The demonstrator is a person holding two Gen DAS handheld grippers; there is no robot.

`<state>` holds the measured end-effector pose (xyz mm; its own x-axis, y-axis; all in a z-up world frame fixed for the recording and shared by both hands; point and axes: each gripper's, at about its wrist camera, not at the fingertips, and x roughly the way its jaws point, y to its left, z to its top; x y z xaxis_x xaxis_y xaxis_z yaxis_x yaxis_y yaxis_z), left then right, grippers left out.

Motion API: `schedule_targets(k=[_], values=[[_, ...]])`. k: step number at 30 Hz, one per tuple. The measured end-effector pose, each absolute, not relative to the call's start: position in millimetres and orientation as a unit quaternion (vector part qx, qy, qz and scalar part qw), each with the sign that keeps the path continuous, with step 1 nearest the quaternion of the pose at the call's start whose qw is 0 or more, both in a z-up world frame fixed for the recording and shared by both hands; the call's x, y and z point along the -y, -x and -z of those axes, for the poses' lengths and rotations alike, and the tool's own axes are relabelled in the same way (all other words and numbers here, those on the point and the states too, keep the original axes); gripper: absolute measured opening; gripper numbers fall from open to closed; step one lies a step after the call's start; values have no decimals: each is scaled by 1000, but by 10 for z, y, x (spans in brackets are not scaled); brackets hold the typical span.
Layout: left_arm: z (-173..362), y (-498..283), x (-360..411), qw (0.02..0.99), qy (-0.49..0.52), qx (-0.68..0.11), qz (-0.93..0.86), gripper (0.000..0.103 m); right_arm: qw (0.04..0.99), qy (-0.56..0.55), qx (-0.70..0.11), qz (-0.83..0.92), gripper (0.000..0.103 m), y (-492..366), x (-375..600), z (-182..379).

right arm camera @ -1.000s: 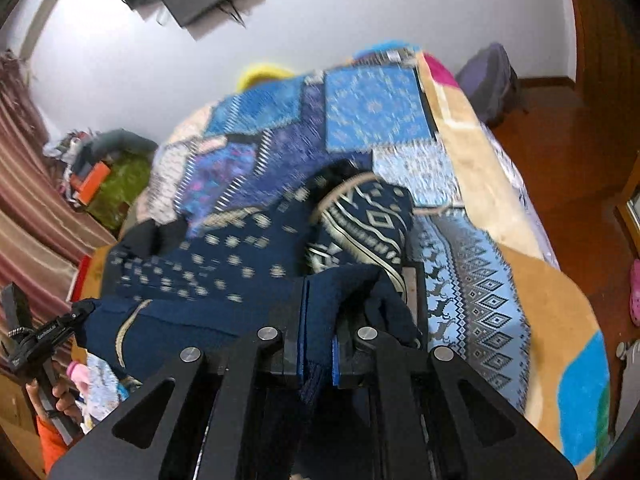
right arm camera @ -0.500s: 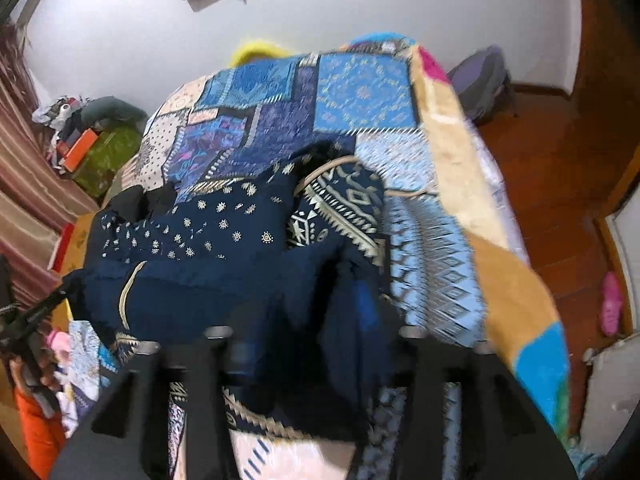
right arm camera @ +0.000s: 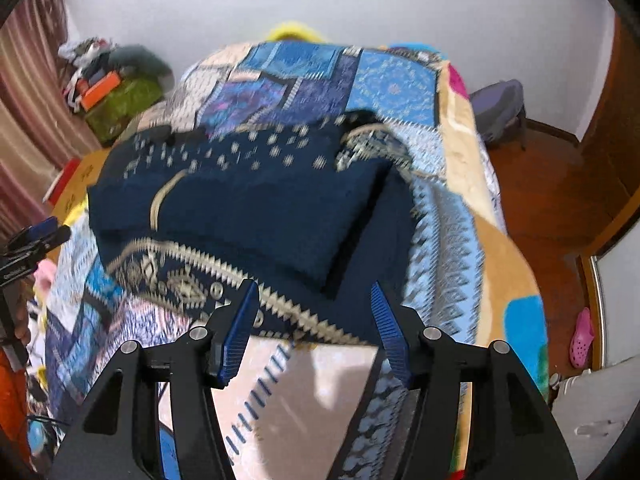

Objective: Fold large clothes

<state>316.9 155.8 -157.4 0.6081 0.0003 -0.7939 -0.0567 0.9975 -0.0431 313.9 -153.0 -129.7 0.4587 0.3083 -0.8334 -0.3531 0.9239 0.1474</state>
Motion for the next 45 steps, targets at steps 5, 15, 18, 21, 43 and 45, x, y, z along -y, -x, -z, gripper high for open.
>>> schedule_targets(k=[5, 15, 18, 21, 43, 45], values=[[2022, -3334, -1521, 875, 30, -482, -26, 84, 836, 43, -508, -203, 54, -3189, 1344, 1534], [2082, -3808, -1556, 893, -84, -435, -86, 84, 839, 152, -480, -208, 54, -3364, 979, 1684], [1922, -4006, -1561, 899, -98, -419, -83, 84, 837, 150, -477, -222, 54, -3580, 957, 1640], [1790, -4289, -1612, 901, -96, -414, -82, 84, 836, 121, -485, -228, 54, -3868, 955, 1584], [1748, -4226, -1416, 896, 46, -441, -1, 84, 854, 41, -481, -192, 54, -4014, 957, 1506], [1837, -4139, -1277, 893, 35, -450, 5, 84, 854, 70, -481, -187, 55, -3905, 905, 1571]])
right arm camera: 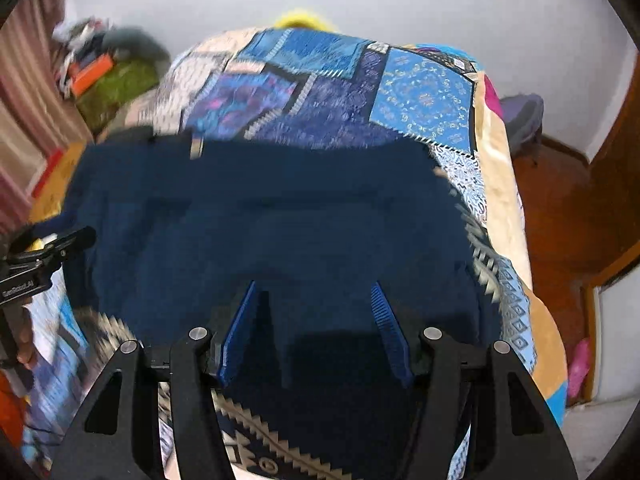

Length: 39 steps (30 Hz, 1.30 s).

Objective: Fold large clothes

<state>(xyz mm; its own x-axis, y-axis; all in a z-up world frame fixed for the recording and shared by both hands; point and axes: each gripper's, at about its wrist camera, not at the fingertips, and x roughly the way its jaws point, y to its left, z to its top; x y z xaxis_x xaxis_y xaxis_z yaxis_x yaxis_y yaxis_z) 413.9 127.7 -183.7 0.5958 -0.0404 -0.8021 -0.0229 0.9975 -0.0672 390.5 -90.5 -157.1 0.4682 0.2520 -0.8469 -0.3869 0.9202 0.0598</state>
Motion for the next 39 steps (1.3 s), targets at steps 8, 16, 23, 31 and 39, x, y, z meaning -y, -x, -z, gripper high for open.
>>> schedule_targets(k=[8, 16, 23, 31, 39], values=[[2077, -3702, -1135, 885, -5, -465, -25, 84, 850, 99, -487, -175, 55, -3562, 1048, 1616], [2105, -3257, -1520, 875, 35, -479, -65, 84, 846, 91, -500, -162, 55, -3285, 1219, 1577], [2067, -2980, -2059, 872, 138, -457, -107, 84, 859, 79, -480, -162, 55, -3085, 1285, 1343], [2595, -2885, -2457, 817, 354, -450, -66, 84, 865, 70, -465, -173, 55, -3026, 1218, 1227], [3091, -3130, -2553, 759, 502, -413, -12, 84, 861, 74, -472, -176, 55, -3060, 1081, 1340]])
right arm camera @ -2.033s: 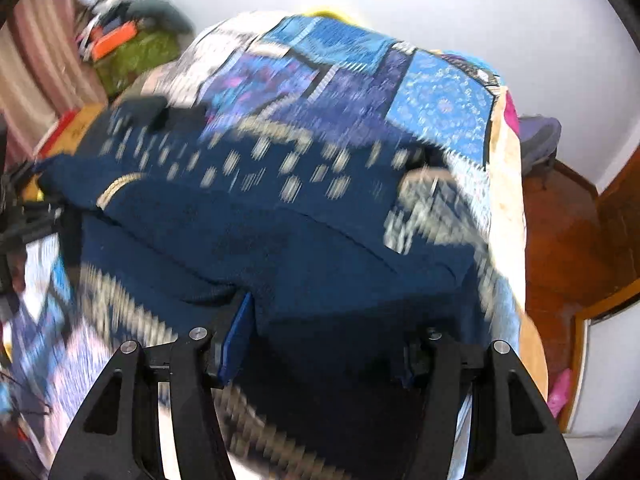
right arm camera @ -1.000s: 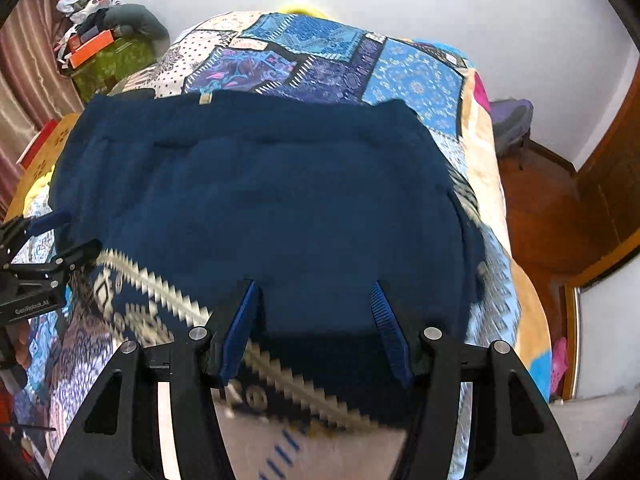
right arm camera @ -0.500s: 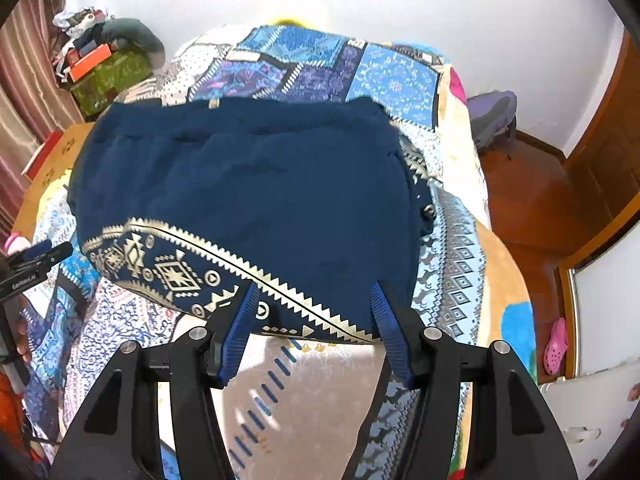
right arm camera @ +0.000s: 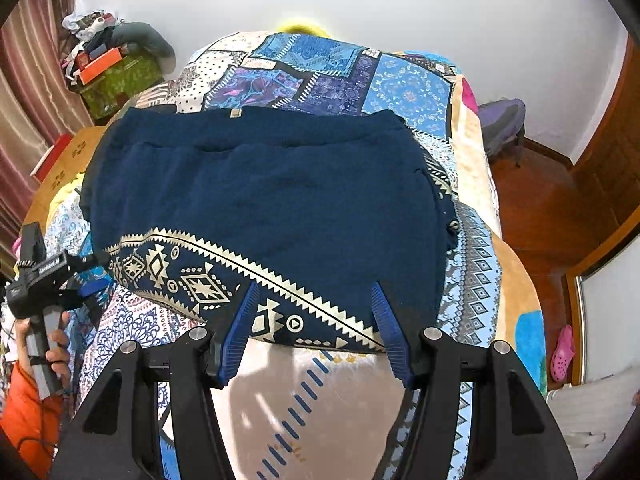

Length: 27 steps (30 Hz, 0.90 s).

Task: Fold large clothes
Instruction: 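Grasp the folded hoodie edge with the left gripper and lift it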

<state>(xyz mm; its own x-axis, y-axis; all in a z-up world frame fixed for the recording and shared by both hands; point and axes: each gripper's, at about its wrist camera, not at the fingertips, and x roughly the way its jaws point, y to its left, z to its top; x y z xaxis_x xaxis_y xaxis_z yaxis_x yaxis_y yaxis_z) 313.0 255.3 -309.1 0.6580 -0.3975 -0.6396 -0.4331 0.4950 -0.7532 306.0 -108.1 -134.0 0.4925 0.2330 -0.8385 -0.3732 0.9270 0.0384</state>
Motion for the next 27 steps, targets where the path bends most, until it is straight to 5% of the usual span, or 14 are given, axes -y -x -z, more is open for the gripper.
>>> schedule_targets(k=[9, 11, 15, 27], values=[[3262, -3545, -2640, 727, 592, -348, 22, 84, 851, 71, -489, -180, 55, -3183, 948, 1455], [3197, -3559, -2621, 735, 585, -343, 21, 72, 850, 72, -488, -182, 55, -3193, 905, 1438], [2902, -3509, -2523, 764, 551, -335, 26, 27, 852, 76, -483, -188, 55, -3191, 837, 1372], [1454, -3424, -2070, 878, 369, -306, -3, 16, 853, 81, -462, -231, 55, -3193, 360, 1044]])
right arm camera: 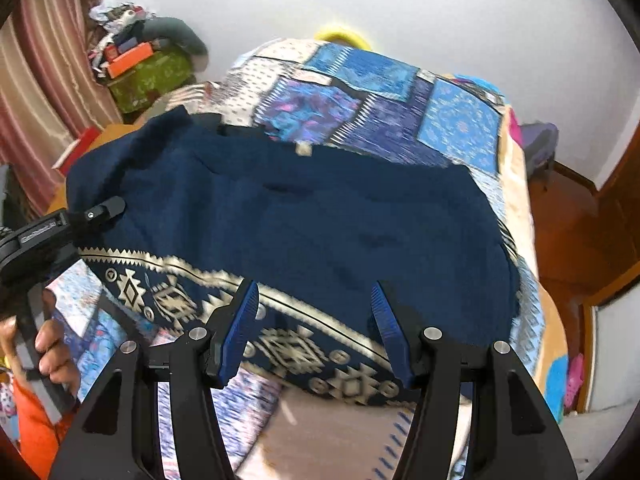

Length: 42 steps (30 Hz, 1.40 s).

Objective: Fold large clothes

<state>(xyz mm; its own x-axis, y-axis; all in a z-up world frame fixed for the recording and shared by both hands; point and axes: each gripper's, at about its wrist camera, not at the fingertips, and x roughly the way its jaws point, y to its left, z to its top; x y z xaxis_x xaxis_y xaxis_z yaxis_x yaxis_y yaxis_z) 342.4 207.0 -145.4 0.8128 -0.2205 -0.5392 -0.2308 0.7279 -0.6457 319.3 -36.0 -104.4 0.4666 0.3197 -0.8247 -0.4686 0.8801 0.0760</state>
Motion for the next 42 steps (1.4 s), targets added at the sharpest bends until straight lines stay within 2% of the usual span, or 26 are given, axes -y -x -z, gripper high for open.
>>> schedule_targets(k=[6, 15, 21, 24, 33, 36, 42], values=[[1046, -3225, -2142, 904, 335, -266, -19, 16, 833, 65, -476, -274, 55, -3251, -30, 1138], [1144, -3224, -2125, 906, 306, -291, -35, 13, 772, 81, -551, -306, 61, -3275, -643, 1886], [988, -3232, -1812, 919, 267, -291, -23, 13, 753, 63, -569, -325, 61, -3348, -566, 1919], [864, -3333, -1573, 925, 248, -288, -7, 13, 754, 20, -569, -329, 61, -3363, -292, 1789], [849, -3636, -446, 924, 187, -315, 106, 13, 836, -44, -493, -237, 62, -3271, 1068, 1297], [1056, -3688, -37, 912, 149, -353, 145, 13, 850, -69, -487, -190, 63, -3251, 1512, 1261], [1823, -3684, 402, 862, 77, -468, 180, 13, 852, -104, -493, -144, 63, -3140, 1997, 1327]])
